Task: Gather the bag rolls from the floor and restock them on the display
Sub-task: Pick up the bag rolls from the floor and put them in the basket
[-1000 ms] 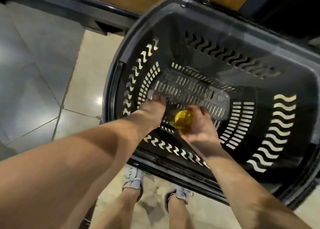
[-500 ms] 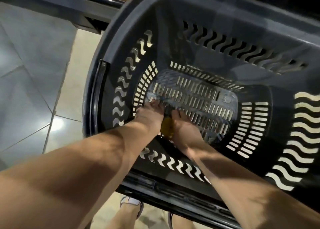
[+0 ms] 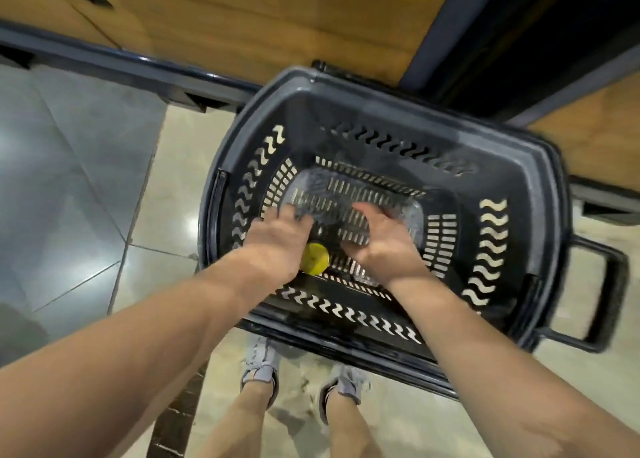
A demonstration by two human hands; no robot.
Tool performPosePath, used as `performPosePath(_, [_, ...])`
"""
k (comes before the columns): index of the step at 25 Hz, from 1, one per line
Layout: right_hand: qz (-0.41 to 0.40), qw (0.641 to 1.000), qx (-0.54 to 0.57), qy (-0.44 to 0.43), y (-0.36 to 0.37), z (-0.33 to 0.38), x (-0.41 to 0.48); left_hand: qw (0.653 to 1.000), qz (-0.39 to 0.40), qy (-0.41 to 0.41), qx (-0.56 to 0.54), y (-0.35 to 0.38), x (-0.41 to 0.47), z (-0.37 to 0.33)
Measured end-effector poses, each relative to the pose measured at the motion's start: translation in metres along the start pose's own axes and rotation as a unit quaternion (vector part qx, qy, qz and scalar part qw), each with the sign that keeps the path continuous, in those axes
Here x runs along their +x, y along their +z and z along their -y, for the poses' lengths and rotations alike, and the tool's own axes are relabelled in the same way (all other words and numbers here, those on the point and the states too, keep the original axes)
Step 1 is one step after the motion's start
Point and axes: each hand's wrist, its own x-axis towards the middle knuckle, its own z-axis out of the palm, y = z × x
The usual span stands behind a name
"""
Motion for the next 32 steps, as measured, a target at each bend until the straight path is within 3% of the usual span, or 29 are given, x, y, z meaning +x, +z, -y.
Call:
performPosePath(4, [-0.088,0.990,-0.093,-0.057,-0.126,0.046,-0.110,0.995,-0.096,0.035,0.017,-0.114,-0.119,-0.014])
performPosePath(10, [-0.270,0.953,-0.082,-0.114,-0.308,0.123,-0.311,0.947,-0.288,0.135,0.047,-0.311,-0.324,-0.056])
performPosePath(16, [-0.396,0.910,-0.082,-0.091,-0.389,0.130,-0.465,0.885,-0.394,0.234,0.085,-0.394,-0.445,-0.108])
performPosePath(20, [-0.476,0.877,-0.070,-0.010,-0.400,0.108,-0.524,0.841,-0.405,0.333,0.131,-0.417,-0.471,-0.163])
performPosePath(24, [-0.506,0.857,-0.029,0.099,-0.390,0.060,-0.578,0.803,-0.376,0.430,0.170,-0.423,-0.481,-0.231])
performPosePath(32, [-0.525,0.799,0.047,0.289,-0.346,-0.100,-0.705,0.720,-0.289,0.572,0.268,-0.367,-0.520,-0.447])
